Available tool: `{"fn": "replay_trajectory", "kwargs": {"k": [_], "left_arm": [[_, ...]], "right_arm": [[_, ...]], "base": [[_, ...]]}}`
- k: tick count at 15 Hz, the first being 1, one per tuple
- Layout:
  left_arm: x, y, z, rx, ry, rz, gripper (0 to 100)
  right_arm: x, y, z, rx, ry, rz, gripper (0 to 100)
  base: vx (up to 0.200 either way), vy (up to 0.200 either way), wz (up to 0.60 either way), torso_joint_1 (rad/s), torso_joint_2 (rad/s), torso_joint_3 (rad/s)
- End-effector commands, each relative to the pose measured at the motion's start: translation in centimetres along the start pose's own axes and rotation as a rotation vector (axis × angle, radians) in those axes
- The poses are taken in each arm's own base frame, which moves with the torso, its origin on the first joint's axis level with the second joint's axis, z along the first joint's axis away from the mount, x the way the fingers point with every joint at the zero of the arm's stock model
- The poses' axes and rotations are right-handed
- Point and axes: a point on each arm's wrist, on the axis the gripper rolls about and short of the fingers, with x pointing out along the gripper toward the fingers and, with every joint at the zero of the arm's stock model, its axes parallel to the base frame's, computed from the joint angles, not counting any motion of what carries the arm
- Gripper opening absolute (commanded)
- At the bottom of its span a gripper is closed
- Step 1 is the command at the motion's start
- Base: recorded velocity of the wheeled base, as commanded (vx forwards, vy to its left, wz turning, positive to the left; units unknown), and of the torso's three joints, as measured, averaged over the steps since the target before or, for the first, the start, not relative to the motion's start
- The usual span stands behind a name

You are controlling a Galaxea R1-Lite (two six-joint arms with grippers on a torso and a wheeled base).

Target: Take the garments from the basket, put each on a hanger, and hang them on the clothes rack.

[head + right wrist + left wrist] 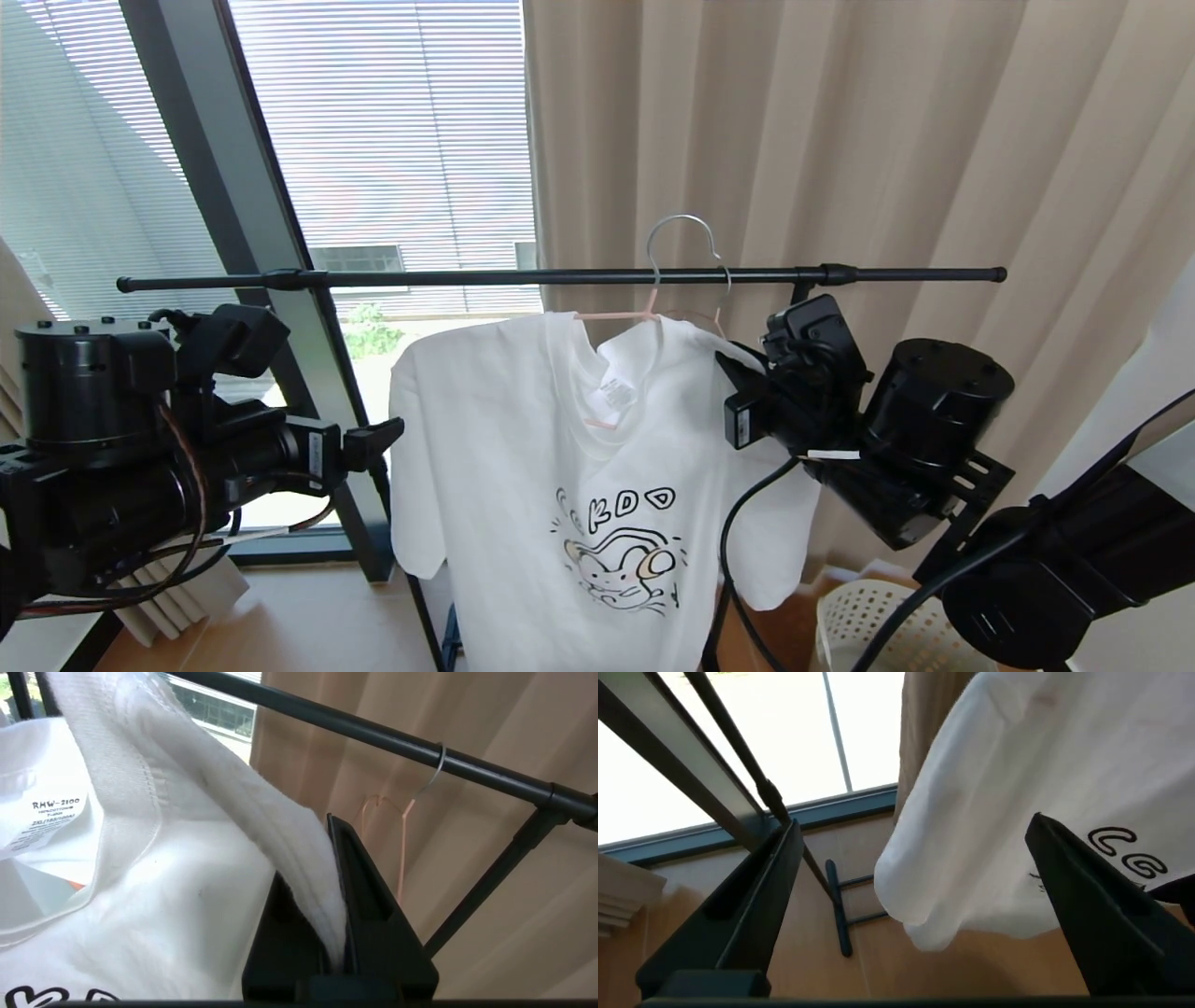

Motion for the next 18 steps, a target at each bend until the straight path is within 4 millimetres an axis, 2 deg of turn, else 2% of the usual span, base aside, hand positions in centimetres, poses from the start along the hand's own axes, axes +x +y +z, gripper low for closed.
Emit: {"fn": "replay_trajectory", "kwargs": {"k": [1,4,6,10,12,18], "left_arm": [[-2.7,-0.7,1.7,0.054,-0.068,-0.032,100],[-4.6,-1.7,4.2,0.101,-0.014,-0.087,100],[-5.1,-2.2,5.1,0.149,-0.009,-0.108,100],[-6.2,-3.8,6.9,0.377,0.02,-0.276,100],[-5.4,-4.2,7.3,0.493,0.042,-0.379,100],[-2.0,-5.9,7.4,0.65,0.036,-0.557,100]], "right_arm": [[-0.2,0.0,-0.2,-0.002,0.006,0.016,0],[-1.1,0.1,-0.2,-0.022,0.008,0.085,0],[-1.4,0.0,-0.5,-0.027,0.018,0.096,0],[-1.8,0.2,-0.9,-0.062,-0.004,0.138,0],[-1.8,0.1,-0.8,-0.061,-0.009,0.137,0],[-1.9,0.1,-0.7,-0.061,-0.012,0.136,0]], "base": [[0.0,0.0,0.0,0.0,0.0,0.0],[0.0,0.0,0.0,0.0,0.0,0.0],[0.0,0.0,0.0,0.0,0.0,0.0],[0.0,0.0,0.0,0.0,0.0,0.0],[0.0,0.0,0.0,0.0,0.0,0.0],[0.0,0.0,0.0,0.0,0.0,0.0]]}}
